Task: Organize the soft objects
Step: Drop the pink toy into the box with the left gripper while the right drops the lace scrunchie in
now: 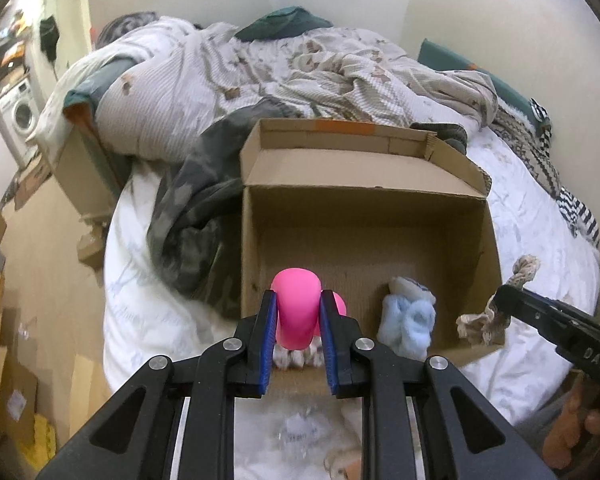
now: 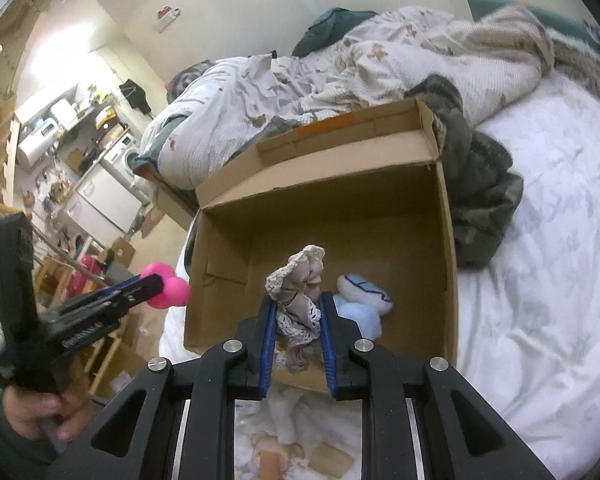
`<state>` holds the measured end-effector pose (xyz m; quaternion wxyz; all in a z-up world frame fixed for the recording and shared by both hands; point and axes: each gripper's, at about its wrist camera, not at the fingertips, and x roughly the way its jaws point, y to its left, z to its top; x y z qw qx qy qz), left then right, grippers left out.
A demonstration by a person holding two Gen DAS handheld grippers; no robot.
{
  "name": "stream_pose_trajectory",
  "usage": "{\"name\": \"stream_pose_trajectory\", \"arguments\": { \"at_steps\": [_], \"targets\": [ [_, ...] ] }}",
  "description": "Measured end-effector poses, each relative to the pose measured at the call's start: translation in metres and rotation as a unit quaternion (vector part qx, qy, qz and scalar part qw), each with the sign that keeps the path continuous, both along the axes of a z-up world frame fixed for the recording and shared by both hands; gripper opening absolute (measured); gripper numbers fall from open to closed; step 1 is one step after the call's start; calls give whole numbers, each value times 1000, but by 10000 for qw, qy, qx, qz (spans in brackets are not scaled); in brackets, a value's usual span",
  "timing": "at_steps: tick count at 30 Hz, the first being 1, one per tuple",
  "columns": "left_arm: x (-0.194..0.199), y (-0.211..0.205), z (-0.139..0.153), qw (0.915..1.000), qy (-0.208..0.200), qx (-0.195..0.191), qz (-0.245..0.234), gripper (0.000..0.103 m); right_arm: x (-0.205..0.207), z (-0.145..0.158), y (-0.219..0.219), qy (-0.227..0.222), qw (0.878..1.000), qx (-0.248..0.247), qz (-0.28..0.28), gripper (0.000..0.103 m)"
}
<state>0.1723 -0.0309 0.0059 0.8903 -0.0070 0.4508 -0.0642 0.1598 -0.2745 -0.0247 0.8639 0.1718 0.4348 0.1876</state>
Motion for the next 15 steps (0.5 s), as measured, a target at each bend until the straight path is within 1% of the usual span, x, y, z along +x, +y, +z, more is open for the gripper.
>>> {"name": "stream_pose_trajectory", "arguments": {
  "at_steps": [2,3,5,7,10,13,15],
  "targets": [
    [5,-1,-9,9996,-34,-260,-90,19,4,-7,-4,107,9998,81,-115,22],
    [10,-2,-16,9996,29,-272,-46,19,5,-10,-5,154,9997,64,-165,22],
    [15,-4,-23,9998,73,-168,23,19,7,-16,-7,269,9994,75,-207,22],
    [18,-4,-33,9998,147,-91,70,19,9,-20,-8,354,9991,-29,-244,22],
    [21,-4,-45,9990,394,-191,90,19,14,-30,-11,542,9978,-161,-345,22],
    [20,-6,-50,9988,467,-149,43,19,19,-42,-14,808,9956,-154,-448,22],
    [19,-7,-52,9984,519,-209,19,19,21,-47,-13,896,9949,-118,-454,22]
  ]
}}
